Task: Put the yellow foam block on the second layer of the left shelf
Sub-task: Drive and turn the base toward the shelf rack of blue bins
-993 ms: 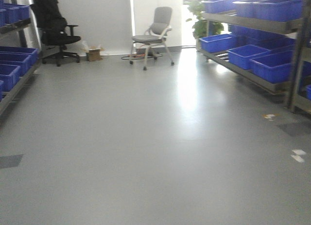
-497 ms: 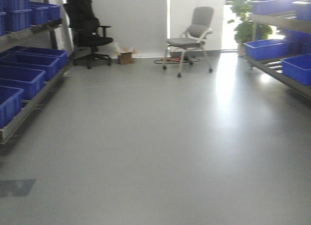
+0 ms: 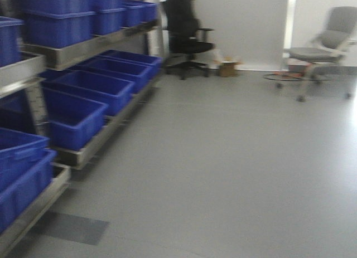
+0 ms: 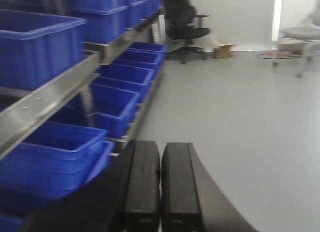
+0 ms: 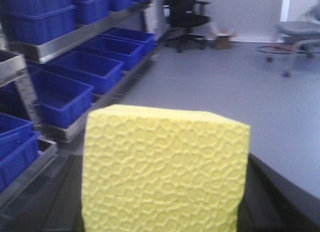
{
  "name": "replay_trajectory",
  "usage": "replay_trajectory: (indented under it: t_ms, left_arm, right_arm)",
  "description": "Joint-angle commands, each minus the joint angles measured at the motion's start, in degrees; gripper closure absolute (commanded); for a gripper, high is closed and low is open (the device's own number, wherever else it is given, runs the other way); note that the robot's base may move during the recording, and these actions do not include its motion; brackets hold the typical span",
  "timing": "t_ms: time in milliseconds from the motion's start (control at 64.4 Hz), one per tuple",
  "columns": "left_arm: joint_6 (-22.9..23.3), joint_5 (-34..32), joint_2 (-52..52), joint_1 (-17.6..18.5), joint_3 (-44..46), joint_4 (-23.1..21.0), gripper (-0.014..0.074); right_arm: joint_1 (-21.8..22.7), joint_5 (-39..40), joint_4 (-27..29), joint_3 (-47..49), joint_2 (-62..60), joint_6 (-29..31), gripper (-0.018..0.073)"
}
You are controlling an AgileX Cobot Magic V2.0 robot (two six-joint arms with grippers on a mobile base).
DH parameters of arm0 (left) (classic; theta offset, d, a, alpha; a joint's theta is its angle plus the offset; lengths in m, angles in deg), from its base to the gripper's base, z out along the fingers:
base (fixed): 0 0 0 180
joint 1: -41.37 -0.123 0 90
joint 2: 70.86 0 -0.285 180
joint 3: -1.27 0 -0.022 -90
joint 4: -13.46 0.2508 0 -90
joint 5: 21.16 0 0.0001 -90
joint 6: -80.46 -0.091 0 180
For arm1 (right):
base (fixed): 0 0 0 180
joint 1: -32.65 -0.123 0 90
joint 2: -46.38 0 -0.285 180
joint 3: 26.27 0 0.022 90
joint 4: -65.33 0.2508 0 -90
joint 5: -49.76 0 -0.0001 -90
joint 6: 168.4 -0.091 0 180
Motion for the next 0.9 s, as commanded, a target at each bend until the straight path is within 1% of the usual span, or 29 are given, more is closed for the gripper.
replay_trajectory:
  t_ms: [0,885]
  left_arm:
    - [0.22,-4.95,-0.94,0.13,-1.48,-0.18,0.046]
    - [0.22,-4.95,-0.94,0.0,-1.48,-0.18,0.046]
  right_arm:
    - [0.21,5.03,-1.07,1.43,1.04,0.49,0.0228]
    - [0.21,5.03,-1.07,1.43,1.04,0.49,0.0228]
